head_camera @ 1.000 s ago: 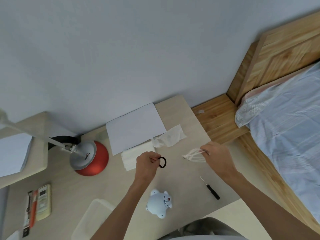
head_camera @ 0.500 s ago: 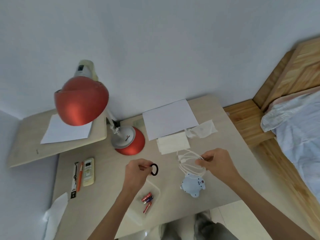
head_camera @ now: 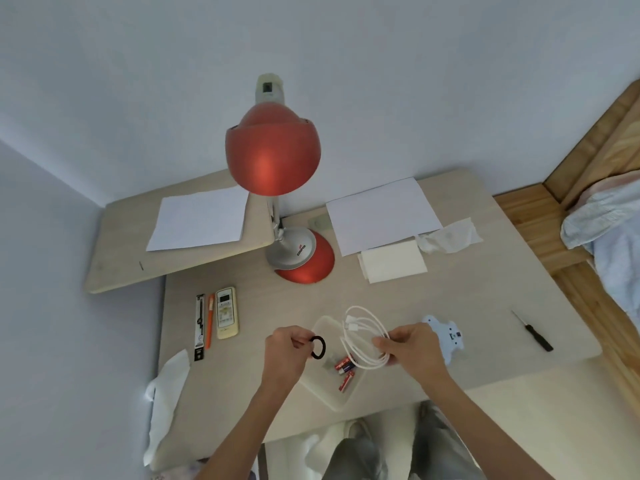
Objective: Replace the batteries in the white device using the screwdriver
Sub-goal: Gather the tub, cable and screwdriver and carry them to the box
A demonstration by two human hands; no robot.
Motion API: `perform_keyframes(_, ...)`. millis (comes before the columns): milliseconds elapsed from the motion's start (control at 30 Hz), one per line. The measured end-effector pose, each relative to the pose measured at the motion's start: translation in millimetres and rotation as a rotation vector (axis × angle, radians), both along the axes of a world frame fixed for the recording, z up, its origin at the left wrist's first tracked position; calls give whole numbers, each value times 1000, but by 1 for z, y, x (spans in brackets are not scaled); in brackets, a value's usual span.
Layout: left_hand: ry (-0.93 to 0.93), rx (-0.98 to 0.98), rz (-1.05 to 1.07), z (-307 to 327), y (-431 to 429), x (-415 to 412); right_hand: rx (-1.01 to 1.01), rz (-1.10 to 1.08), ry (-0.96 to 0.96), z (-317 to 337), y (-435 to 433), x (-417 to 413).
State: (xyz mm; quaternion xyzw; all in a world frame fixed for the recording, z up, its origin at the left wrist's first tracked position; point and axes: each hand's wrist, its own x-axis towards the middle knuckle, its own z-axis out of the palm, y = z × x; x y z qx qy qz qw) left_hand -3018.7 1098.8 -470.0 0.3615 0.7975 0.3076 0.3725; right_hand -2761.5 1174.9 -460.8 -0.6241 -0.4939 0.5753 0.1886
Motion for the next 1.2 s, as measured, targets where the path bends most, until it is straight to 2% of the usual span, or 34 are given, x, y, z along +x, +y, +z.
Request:
perform_keyframes(500, 169, -55, -68, -51, -9, 3, -72, -43, -103, -43, -37, -38)
perform_keyframes(1200, 177, -30, -78, -67, -27, 0, -48, 17, -301, -49, -50, -62)
